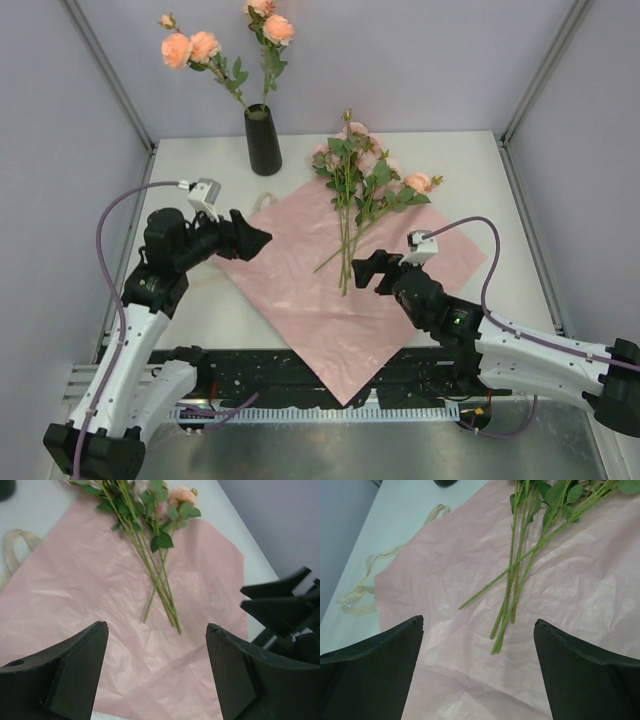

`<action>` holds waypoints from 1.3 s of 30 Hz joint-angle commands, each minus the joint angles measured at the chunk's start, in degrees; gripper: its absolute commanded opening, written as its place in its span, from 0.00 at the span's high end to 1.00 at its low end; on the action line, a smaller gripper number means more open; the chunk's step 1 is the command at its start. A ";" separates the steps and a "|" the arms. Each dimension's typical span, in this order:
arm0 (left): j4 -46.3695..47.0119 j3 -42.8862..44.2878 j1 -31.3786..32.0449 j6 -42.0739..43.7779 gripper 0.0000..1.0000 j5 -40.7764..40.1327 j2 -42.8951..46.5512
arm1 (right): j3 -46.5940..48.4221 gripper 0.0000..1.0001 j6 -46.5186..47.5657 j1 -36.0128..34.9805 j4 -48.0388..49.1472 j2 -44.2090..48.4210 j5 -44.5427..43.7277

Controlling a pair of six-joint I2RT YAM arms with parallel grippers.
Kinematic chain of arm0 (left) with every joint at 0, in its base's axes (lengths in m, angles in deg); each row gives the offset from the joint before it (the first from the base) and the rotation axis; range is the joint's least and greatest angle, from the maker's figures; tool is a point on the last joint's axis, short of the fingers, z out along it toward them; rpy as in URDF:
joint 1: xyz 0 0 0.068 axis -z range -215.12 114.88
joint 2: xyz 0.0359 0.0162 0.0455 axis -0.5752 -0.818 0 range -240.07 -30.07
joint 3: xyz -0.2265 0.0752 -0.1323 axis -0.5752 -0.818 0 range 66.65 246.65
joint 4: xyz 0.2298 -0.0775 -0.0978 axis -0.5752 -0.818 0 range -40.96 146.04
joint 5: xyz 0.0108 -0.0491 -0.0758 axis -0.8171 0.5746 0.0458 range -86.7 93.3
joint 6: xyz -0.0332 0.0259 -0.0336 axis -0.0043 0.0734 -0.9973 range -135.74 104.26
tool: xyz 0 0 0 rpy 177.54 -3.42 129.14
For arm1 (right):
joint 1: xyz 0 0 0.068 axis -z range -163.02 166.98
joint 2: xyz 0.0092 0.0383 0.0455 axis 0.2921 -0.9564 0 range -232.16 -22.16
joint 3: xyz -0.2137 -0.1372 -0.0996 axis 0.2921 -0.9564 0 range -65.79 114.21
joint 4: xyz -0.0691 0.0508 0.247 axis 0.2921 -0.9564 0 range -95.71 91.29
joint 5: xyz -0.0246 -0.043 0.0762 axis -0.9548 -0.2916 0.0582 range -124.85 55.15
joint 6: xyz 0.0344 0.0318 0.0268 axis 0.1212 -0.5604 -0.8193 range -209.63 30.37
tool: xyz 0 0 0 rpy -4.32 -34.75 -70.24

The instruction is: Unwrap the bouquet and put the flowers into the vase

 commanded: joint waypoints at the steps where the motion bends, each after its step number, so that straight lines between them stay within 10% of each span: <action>1: 6.65 -9.01 -0.10 -2.06 0.17 12.01 8.17 | 2.80 0.05 2.50 1.13 4.24 -5.27 -3.74; 7: 2.79 -10.09 -0.10 0.14 0.17 7.54 13.28 | 6.58 0.00 -0.65 6.83 6.09 -14.24 0.82; 16: 4.19 -11.58 -0.19 -2.76 0.16 6.38 16.01 | 7.46 0.43 -9.34 21.42 16.71 -26.45 8.65; 39: 4.37 -11.84 -0.10 -3.81 0.17 7.52 16.98 | 10.27 0.58 -32.73 36.11 51.44 -61.09 28.78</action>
